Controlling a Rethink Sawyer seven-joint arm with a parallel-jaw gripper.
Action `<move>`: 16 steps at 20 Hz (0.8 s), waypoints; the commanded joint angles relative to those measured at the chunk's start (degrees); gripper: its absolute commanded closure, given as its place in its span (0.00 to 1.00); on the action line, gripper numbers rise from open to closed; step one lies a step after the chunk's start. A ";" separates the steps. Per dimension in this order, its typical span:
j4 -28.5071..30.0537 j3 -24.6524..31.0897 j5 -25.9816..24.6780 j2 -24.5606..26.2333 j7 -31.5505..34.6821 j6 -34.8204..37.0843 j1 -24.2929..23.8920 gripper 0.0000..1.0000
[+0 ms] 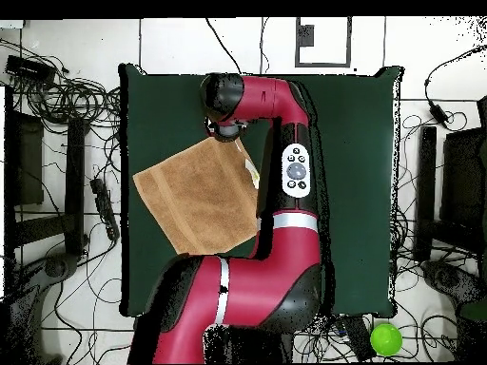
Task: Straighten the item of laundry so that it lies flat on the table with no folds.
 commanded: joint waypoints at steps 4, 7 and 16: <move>9.03 4.58 -0.94 -3.55 -12.47 -2.12 0.62 0.00; 8.65 3.61 -1.19 -4.15 -10.71 1.01 1.17 0.00; 23.66 1.58 0.24 -15.52 -5.22 0.15 0.84 0.00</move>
